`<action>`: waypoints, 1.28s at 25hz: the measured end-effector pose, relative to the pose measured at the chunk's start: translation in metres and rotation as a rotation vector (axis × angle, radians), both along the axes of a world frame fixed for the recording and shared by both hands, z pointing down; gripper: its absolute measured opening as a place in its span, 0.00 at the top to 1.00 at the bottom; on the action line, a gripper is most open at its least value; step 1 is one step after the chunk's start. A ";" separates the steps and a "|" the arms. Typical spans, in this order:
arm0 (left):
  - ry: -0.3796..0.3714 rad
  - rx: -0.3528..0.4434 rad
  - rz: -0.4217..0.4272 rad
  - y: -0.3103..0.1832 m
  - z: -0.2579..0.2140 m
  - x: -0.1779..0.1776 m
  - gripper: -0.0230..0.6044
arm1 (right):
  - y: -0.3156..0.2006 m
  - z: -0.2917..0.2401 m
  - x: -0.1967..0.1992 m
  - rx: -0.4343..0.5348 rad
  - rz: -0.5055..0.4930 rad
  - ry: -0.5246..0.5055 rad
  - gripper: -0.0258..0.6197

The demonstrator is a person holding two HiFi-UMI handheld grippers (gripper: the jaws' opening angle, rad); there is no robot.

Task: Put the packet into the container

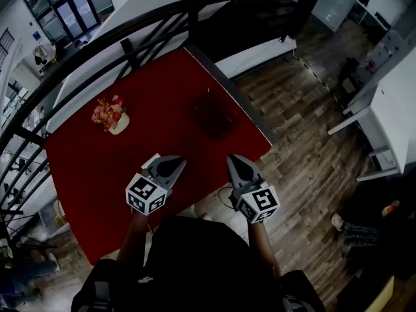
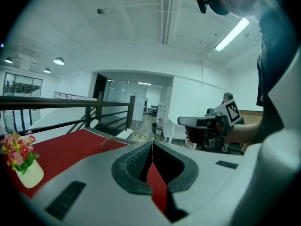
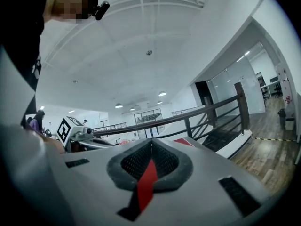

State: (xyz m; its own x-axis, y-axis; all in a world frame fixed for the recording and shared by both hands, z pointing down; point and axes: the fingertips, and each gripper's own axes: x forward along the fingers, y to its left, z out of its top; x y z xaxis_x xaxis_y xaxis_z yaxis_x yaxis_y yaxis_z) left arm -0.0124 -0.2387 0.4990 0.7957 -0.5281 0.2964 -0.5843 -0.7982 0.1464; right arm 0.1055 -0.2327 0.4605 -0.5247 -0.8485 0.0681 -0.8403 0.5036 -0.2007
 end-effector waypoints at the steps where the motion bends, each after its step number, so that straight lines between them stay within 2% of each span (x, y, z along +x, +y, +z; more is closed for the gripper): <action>1: -0.033 -0.006 0.018 -0.002 0.005 -0.002 0.95 | -0.004 0.000 -0.002 -0.003 -0.005 0.000 0.93; 4: -0.164 -0.010 0.046 -0.008 0.023 -0.013 0.95 | -0.014 0.001 -0.006 -0.012 -0.019 0.000 0.93; 8: -0.273 -0.041 0.065 -0.016 0.045 -0.030 0.94 | -0.028 0.000 -0.020 -0.009 -0.050 0.003 0.93; 9: -0.290 -0.062 0.072 -0.015 0.051 -0.036 0.90 | -0.031 0.000 -0.026 -0.010 -0.061 0.001 0.93; 11: -0.321 -0.117 0.090 -0.013 0.065 -0.047 0.70 | -0.033 0.000 -0.037 -0.021 -0.086 -0.003 0.93; 14: -0.415 -0.165 0.118 -0.012 0.091 -0.066 0.61 | -0.038 0.003 -0.050 -0.024 -0.123 0.000 0.93; 17: -0.511 -0.242 0.169 -0.011 0.125 -0.088 0.43 | -0.040 0.002 -0.060 -0.019 -0.155 0.002 0.93; 22: -0.637 -0.351 0.191 -0.014 0.165 -0.121 0.29 | -0.040 0.007 -0.066 -0.033 -0.170 -0.011 0.93; 26: -0.691 -0.415 0.204 -0.012 0.190 -0.130 0.23 | -0.041 0.008 -0.064 -0.033 -0.160 0.004 0.93; 32: -0.710 -0.413 0.201 -0.018 0.215 -0.125 0.19 | -0.041 0.009 -0.061 -0.035 -0.152 0.007 0.93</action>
State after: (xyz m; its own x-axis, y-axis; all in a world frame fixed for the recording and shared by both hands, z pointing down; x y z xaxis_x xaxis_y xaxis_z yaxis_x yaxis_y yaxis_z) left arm -0.1376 -0.2572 0.7135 0.4146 -0.1355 0.8999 -0.5001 -0.8601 0.1009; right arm 0.0443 -0.2736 0.4698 -0.6465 -0.7563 0.1007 -0.7563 0.6179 -0.2150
